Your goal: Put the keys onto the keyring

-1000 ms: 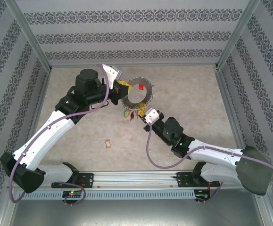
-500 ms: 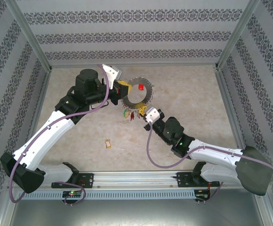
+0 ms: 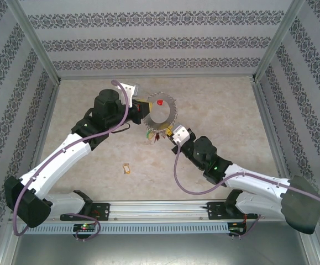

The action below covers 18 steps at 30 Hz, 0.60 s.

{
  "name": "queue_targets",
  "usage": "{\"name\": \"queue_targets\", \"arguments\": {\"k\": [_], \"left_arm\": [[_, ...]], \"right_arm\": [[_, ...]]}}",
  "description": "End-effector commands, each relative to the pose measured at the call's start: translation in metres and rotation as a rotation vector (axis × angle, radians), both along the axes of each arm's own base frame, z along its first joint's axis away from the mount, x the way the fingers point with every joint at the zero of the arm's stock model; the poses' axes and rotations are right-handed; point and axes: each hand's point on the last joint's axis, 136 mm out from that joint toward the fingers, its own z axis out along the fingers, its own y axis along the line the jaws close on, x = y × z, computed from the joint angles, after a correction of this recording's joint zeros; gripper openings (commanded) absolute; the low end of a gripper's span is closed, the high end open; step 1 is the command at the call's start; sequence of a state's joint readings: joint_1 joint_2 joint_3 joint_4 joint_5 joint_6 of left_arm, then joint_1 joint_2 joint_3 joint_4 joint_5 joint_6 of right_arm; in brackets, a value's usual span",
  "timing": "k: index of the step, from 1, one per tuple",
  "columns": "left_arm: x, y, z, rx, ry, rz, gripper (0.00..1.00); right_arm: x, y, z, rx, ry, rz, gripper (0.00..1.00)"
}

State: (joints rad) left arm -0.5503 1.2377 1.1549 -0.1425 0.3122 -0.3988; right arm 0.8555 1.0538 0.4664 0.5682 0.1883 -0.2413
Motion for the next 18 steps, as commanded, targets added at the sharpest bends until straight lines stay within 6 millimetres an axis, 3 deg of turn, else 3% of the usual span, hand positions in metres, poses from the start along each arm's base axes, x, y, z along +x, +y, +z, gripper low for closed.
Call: {"name": "queue_targets", "arguments": {"k": [1, 3, 7, 15, 18], "left_arm": [[0.003, -0.001, 0.020, -0.148, -0.010, 0.052, 0.07], [0.004, -0.004, 0.009, -0.172, 0.026, 0.046, 0.08], [0.005, -0.003, -0.022, -0.196, 0.120, 0.080, 0.22], [0.003, -0.003, -0.073, -0.253, 0.249, 0.118, 0.38], [0.002, 0.001, -0.091, -0.228, 0.273, 0.141, 0.48]], "right_arm": [[-0.006, -0.005, 0.000, 0.033, 0.077, 0.052, 0.00], [-0.008, -0.008, -0.003, 0.033, 0.098, 0.070, 0.00], [-0.009, -0.012, -0.009, 0.011, 0.150, 0.090, 0.00], [-0.013, -0.016, -0.031, -0.079, 0.305, 0.150, 0.00], [-0.010, -0.020, -0.038, -0.136, 0.370, 0.149, 0.00]]}}
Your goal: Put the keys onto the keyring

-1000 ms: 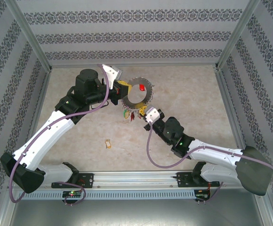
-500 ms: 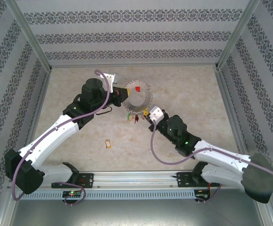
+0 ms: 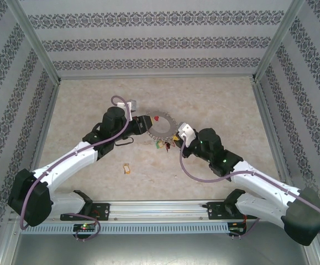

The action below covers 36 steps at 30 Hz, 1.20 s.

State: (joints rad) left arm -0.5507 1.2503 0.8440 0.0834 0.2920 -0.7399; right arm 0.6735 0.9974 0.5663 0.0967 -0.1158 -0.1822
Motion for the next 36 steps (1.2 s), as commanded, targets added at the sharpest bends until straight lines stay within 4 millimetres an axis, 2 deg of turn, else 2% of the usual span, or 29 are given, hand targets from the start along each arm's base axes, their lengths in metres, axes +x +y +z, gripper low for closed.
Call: {"name": "queue_targets", "arguments": {"k": [1, 3, 7, 11, 15, 18, 20, 25, 28, 32, 36], "left_arm": [[0.003, -0.003, 0.005, -0.040, -0.030, 0.018, 0.54], [0.002, -0.001, -0.007, -0.013, -0.014, 0.019, 0.56], [-0.003, 0.004, -0.034, 0.013, 0.024, 0.031, 0.67], [-0.009, 0.009, -0.056, 0.023, 0.056, 0.041, 0.72], [-0.013, 0.016, -0.064, 0.045, 0.057, 0.057, 0.74], [-0.014, 0.022, -0.056, 0.077, 0.011, 0.058, 0.73], [-0.015, 0.027, -0.047, 0.111, -0.033, 0.060, 0.72], [-0.016, 0.060, -0.032, 0.182, -0.121, 0.184, 0.69], [-0.016, 0.081, -0.027, 0.197, -0.150, 0.263, 0.67], [-0.017, 0.085, -0.015, 0.215, -0.218, 0.252, 0.67], [-0.021, 0.067, 0.003, 0.212, -0.352, 0.129, 0.67]], "right_arm": [[-0.004, 0.003, 0.005, -0.040, 0.070, 0.056, 0.00], [-0.002, 0.000, 0.003, -0.067, 0.098, 0.055, 0.00], [0.009, -0.005, 0.004, -0.085, 0.116, 0.011, 0.00], [0.020, -0.009, 0.003, -0.139, 0.117, -0.029, 0.00], [0.022, -0.009, 0.003, -0.195, 0.115, 0.005, 0.00], [0.012, -0.004, -0.001, -0.275, 0.086, 0.119, 0.00], [0.004, -0.005, -0.011, -0.374, 0.045, 0.190, 0.00], [0.016, -0.012, -0.035, -0.706, -0.130, 0.162, 0.00], [0.017, -0.001, -0.039, -0.793, -0.253, 0.164, 0.00], [0.006, 0.015, -0.037, -0.732, -0.264, 0.209, 0.00], [-0.026, 0.031, -0.026, -0.399, -0.079, 0.395, 0.00]]}}
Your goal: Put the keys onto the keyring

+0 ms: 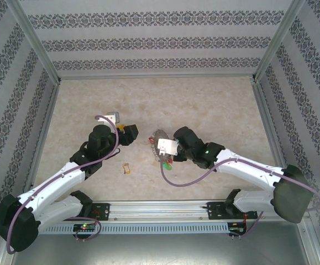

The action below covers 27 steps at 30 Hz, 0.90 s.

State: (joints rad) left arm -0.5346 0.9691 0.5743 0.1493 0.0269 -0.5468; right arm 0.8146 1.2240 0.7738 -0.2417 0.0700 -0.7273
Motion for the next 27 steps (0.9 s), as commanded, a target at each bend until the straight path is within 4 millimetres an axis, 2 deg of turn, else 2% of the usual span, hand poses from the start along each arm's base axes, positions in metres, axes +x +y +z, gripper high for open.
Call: {"name": "queue_targets", "arguments": {"k": [1, 5, 7, 10, 12, 15, 21, 24, 27], "left_arm": [[-0.002, -0.009, 0.021, 0.054, -0.148, -0.100, 0.67], [-0.014, -0.033, 0.033, 0.127, -0.272, -0.289, 0.67], [-0.027, -0.050, 0.038, 0.172, -0.342, -0.433, 0.67], [-0.050, -0.069, 0.036, 0.246, -0.429, -0.651, 0.58], [-0.056, -0.074, 0.032, 0.279, -0.430, -0.721, 0.52], [-0.060, -0.080, 0.033, 0.297, -0.437, -0.779, 0.51], [-0.070, -0.098, 0.032, 0.295, -0.486, -0.948, 0.44], [-0.067, -0.104, 0.027, 0.313, -0.468, -1.003, 0.40], [-0.065, -0.111, 0.022, 0.318, -0.472, -1.047, 0.40]], "right_arm": [[-0.024, 0.019, 0.030, 0.283, 0.186, 0.119, 0.00], [-0.042, 0.023, 0.048, 0.472, 0.488, 0.197, 0.00], [-0.046, 0.024, 0.054, 0.515, 0.572, 0.223, 0.00], [-0.043, 0.024, 0.061, 0.562, 0.618, 0.241, 0.00], [-0.036, 0.023, 0.067, 0.606, 0.667, 0.218, 0.00], [-0.021, 0.020, 0.070, 0.639, 0.735, 0.165, 0.00], [-0.020, 0.020, 0.063, 0.560, 0.557, 0.224, 0.00], [-0.012, 0.018, 0.057, 0.472, 0.456, 0.205, 0.00], [-0.012, 0.019, 0.054, 0.421, 0.383, 0.234, 0.00]]}}
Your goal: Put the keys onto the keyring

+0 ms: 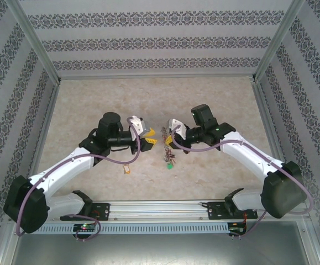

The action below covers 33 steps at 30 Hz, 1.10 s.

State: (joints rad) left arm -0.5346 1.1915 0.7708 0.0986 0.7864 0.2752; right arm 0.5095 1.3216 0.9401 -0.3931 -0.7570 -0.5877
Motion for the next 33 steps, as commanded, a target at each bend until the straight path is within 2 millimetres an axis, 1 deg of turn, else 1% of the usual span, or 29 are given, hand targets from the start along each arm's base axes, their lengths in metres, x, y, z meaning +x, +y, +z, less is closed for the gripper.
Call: {"name": "queue_targets", "arguments": {"k": [1, 4, 9, 12, 18, 26, 33], "left_arm": [[-0.008, -0.007, 0.000, 0.010, -0.038, -0.111, 0.41], [-0.008, -0.012, -0.003, 0.006, -0.057, -0.132, 0.40], [-0.009, -0.013, -0.011, 0.020, -0.060, -0.136, 0.39], [-0.011, -0.015, -0.010, 0.011, -0.059, -0.155, 0.32], [-0.011, -0.021, -0.019, 0.028, -0.054, -0.182, 0.32], [-0.002, -0.027, -0.018, 0.026, -0.071, -0.193, 0.32], [-0.003, -0.030, -0.018, 0.026, -0.071, -0.212, 0.32]], "right_arm": [[0.004, 0.002, 0.007, -0.025, -0.170, 0.038, 0.00], [0.001, 0.004, 0.008, -0.020, -0.195, 0.057, 0.00], [0.000, 0.005, 0.010, -0.008, -0.205, 0.066, 0.00], [-0.002, 0.005, 0.010, 0.000, -0.203, 0.074, 0.00], [-0.004, 0.008, 0.013, 0.020, -0.197, 0.086, 0.00], [-0.004, 0.010, 0.016, 0.029, -0.197, 0.090, 0.00], [-0.006, 0.011, 0.016, 0.034, -0.185, 0.094, 0.00]]}}
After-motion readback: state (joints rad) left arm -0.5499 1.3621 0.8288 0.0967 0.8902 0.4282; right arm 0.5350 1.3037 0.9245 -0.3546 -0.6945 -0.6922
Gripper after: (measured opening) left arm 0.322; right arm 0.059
